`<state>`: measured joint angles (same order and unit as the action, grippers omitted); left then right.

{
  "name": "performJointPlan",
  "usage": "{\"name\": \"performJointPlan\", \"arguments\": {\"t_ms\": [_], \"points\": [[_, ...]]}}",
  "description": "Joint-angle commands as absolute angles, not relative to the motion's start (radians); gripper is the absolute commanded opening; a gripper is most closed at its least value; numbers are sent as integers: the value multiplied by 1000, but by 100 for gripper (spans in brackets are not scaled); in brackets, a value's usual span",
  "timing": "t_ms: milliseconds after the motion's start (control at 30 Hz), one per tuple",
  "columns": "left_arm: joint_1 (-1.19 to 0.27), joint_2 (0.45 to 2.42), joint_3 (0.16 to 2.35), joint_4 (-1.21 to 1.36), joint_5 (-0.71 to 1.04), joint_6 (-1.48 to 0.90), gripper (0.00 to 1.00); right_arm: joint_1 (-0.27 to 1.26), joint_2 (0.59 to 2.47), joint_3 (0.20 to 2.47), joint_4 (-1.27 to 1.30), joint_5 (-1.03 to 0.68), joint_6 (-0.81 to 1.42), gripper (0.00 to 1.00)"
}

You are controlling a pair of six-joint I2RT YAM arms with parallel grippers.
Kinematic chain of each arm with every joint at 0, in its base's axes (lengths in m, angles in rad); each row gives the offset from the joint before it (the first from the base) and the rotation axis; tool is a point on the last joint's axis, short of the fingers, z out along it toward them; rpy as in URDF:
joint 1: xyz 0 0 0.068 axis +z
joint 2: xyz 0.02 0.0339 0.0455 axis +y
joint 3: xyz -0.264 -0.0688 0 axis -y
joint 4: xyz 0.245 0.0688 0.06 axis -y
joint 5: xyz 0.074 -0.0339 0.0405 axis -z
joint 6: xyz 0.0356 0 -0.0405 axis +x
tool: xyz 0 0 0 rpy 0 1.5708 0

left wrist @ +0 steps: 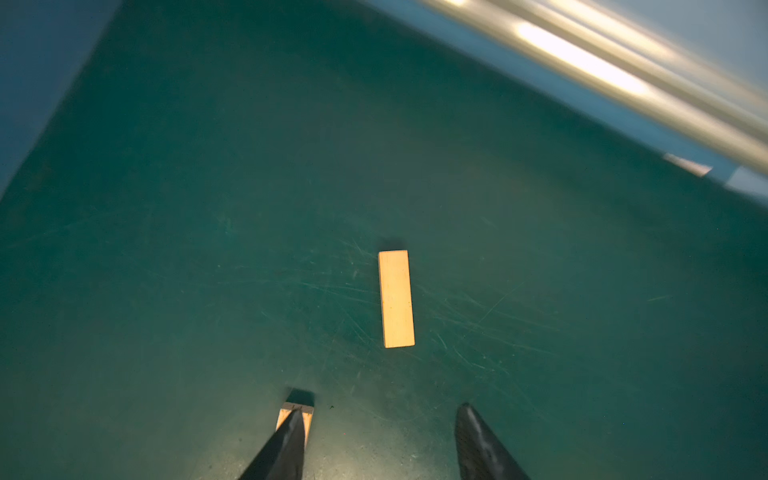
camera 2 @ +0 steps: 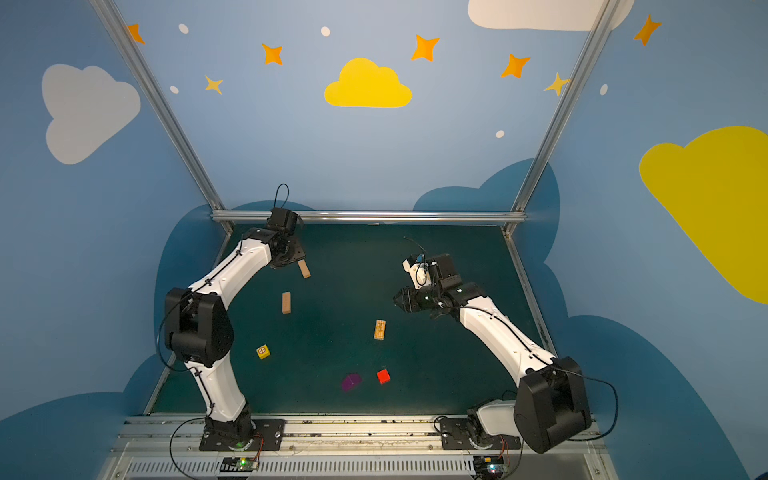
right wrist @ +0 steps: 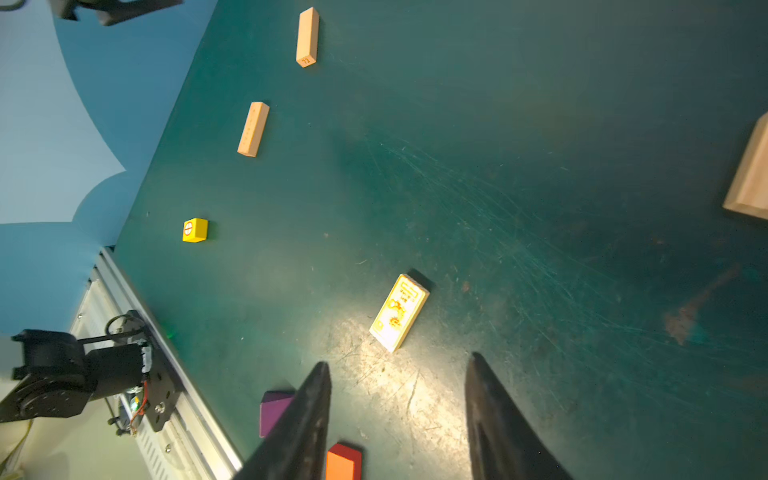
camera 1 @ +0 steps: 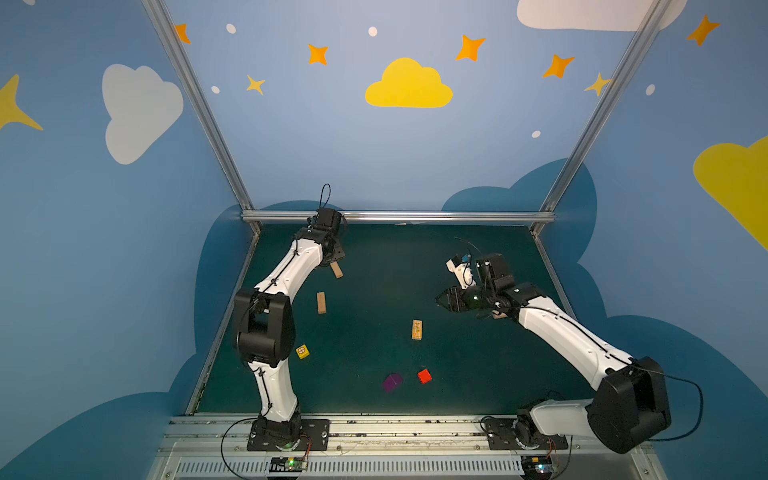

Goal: Build the wood block tower
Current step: 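Reach left gripper over wooden block marked 72 while right arm moves inward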

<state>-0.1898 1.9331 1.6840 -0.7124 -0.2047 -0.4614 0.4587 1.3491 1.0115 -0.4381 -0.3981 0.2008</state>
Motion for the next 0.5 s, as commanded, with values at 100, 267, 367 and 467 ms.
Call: {"name": "performJointPlan", "arguments": {"t_ms": [100, 267, 367, 467], "points": [[-170, 2050, 1793, -814, -130, -423, 54, 477, 1379, 1042, -421, -443, 192, 42], [-161, 2141, 1875, -845, -84, -425, 47, 478, 1400, 1044, -408, -468, 199, 36], [-157, 2177, 1905, -851, -78, -424, 46, 479, 1404, 1047, -409, -471, 199, 35], [-151, 2215, 1943, -872, -60, -416, 40, 479, 1410, 1044, -408, -462, 199, 35]]}}
